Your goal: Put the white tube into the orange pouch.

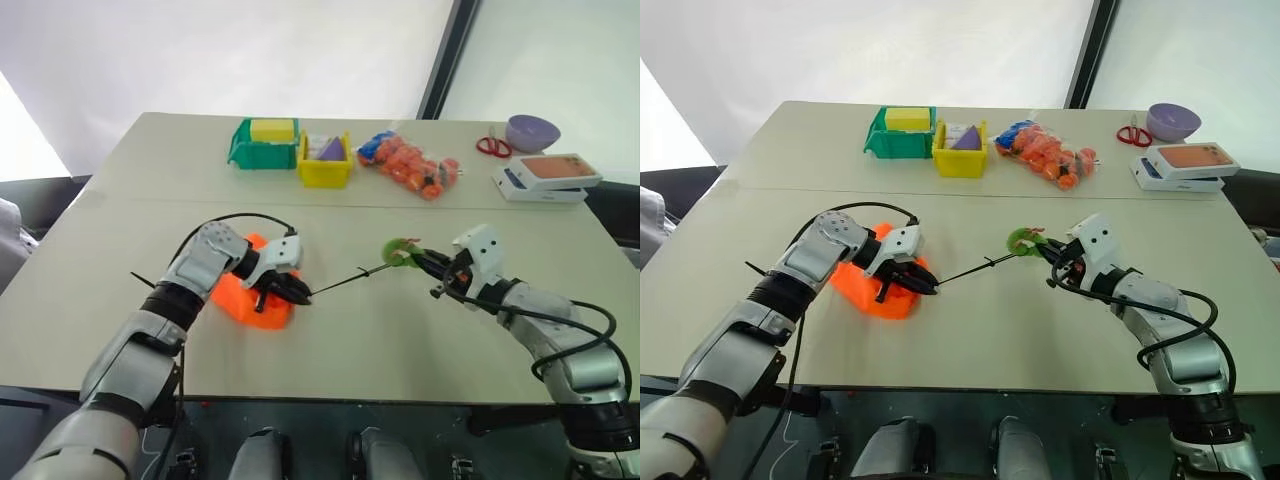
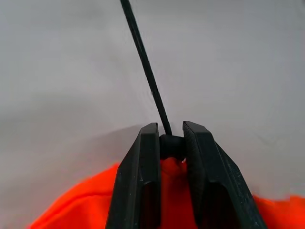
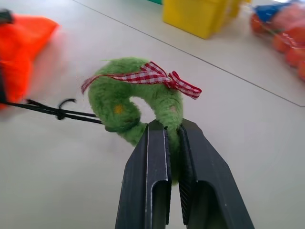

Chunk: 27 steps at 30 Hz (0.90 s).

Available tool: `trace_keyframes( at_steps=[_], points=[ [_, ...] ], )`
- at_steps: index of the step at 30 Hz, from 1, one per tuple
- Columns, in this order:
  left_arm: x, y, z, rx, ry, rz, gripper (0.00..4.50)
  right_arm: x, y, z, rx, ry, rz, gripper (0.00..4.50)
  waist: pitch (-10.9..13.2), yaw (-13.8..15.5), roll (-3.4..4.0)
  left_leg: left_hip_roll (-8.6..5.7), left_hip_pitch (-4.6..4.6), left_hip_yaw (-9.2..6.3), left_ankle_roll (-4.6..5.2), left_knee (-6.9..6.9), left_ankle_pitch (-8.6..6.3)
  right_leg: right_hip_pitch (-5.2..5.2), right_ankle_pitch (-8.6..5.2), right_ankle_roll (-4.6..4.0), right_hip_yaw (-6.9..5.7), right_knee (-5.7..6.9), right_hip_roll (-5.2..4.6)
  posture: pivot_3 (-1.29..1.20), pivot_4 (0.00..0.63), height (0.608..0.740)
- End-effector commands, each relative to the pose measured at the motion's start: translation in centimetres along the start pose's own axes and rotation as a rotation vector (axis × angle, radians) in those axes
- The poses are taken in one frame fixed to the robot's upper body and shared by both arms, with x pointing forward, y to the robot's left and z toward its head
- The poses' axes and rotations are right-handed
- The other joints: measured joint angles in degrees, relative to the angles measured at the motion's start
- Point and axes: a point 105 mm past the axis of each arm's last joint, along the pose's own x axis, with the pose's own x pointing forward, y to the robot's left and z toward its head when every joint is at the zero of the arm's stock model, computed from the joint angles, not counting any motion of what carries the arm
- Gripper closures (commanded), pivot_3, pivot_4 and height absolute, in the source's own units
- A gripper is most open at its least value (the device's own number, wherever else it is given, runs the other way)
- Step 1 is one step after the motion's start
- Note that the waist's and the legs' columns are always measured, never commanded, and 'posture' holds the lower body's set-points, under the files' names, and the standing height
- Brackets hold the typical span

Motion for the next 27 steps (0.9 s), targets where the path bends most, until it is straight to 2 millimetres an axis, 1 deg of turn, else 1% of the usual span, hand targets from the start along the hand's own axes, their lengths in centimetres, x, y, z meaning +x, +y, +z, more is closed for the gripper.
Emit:
trace_keyframes(
  at_steps=[1, 6, 8, 10, 11, 12, 14, 17, 18, 20, 22, 27],
  points=[
    [-1.3, -0.4, -1.3, 0.024, 0.072, 0.012, 4.28, -0.3, -3.2, 0.9, -0.043, -0.023, -0.168, 4.50, 0.0, 0.0, 0.01, 0.00, 0.00, 0.00, 0.00, 0.01, 0.00, 0.00, 0.00, 0.00, 0.00, 0.01, 0.00, 0.00, 0.150, 0.740],
    [-2.1, -0.9, -1.8, 0.003, 0.078, 0.023, 4.28, -0.1, -5.2, 0.0, -0.064, 0.026, -0.270, 4.50, 0.0, -0.1, 0.04, 0.01, 0.00, 0.00, 0.00, 0.09, 0.00, 0.01, 0.00, 0.00, 0.01, 0.08, 0.00, 0.00, 0.150, 0.740],
    [-2.4, -1.1, -1.9, 0.005, 0.078, 0.031, 4.28, 0.0, -5.4, 0.0, -0.074, 0.029, -0.277, 4.50, 0.0, -0.1, 0.04, 0.01, 0.00, 0.00, 0.00, 0.10, 0.00, 0.01, 0.00, 0.00, 0.02, 0.10, 0.00, 0.00, 0.150, 0.740],
    [-2.6, -1.0, -1.6, -0.008, 0.039, 0.056, 4.28, 0.4, -4.5, 0.5, -0.070, 0.006, -0.225, 4.50, 0.0, -0.2, 0.05, 0.01, 0.00, 0.00, 0.00, 0.11, 0.00, 0.01, 0.00, 0.00, 0.04, 0.11, 0.00, 0.00, 0.150, 0.740],
    [-2.7, -0.7, -1.0, -0.025, -0.009, 0.081, 3.78, 0.6, -3.7, 0.8, -0.067, -0.005, -0.183, 4.50, 0.0, -0.2, 0.05, 0.02, 0.00, 0.00, 0.00, 0.12, 0.00, 0.01, 0.00, 0.00, 0.04, 0.12, 0.00, 0.00, 0.150, 0.740],
    [-2.9, -0.4, -0.3, -0.047, -0.061, 0.105, 3.23, 0.8, -2.9, 0.9, -0.059, -0.013, -0.141, 4.11, 0.0, -0.2, 0.05, 0.02, 0.00, 0.00, 0.00, 0.12, 0.00, 0.01, 0.00, 0.00, 0.04, 0.12, 0.01, 0.00, 0.150, 0.740],
    [-3.6, 0.1, 1.2, -0.088, -0.175, 0.158, 2.34, 1.1, -1.3, 1.3, -0.056, -0.033, -0.064, 3.32, 0.0, -0.2, 0.05, 0.03, 0.00, -0.02, 0.00, 0.14, 0.00, 0.01, 0.01, 0.02, 0.06, 0.15, 0.02, 0.00, 0.150, 0.740],
    [-5.2, 0.4, 2.4, -0.134, -0.283, 0.253, 0.84, 0.9, 0.4, 1.2, -0.064, -0.033, 0.013, 1.78, 0.0, -0.2, 0.04, 0.04, -0.01, -0.05, 0.00, 0.17, 0.00, 0.03, 0.02, 0.04, 0.07, 0.16, 0.01, 0.00, 0.150, 0.740],
    [-6.3, 0.4, 2.5, -0.162, -0.324, 0.301, 0.31, 0.7, 1.0, 0.8, -0.081, -0.021, 0.037, 1.28, 0.0, -0.2, 0.03, 0.04, 0.00, -0.05, 0.00, 0.17, 0.00, 0.04, 0.02, 0.05, 0.07, 0.16, 0.01, 0.00, 0.150, 0.740],
    [-8.3, 0.1, 2.0, -0.209, -0.373, 0.399, 0.31, 0.3, 1.4, 0.2, -0.103, -0.010, 0.044, 1.28, 0.0, -0.2, 0.05, 0.04, 0.01, -0.08, 0.00, 0.18, 0.00, 0.08, 0.04, 0.13, 0.07, 0.15, -0.02, 0.00, 0.150, 0.740],
    [-9.9, -0.3, 1.2, -0.243, -0.397, 0.496, 0.31, 0.0, 1.3, -0.1, -0.105, -0.013, 0.029, 1.28, 0.0, -0.5, 0.05, 0.04, 0.02, -0.08, 0.00, 0.17, 0.00, 0.08, 0.05, 0.16, 0.08, 0.13, -0.08, 0.00, 0.150, 0.740],
    [-13.3, -1.8, -2.7, -0.359, -0.404, 0.778, 0.31, -1.4, 0.4, -1.0, -0.006, -0.060, 0.017, 1.28, 0.0, -0.8, 0.07, 0.04, 0.22, -0.11, -0.03, 0.20, 0.01, 0.29, 0.05, 0.16, 0.08, 0.13, -0.13, 0.00, 0.150, 0.740]
  ],
)
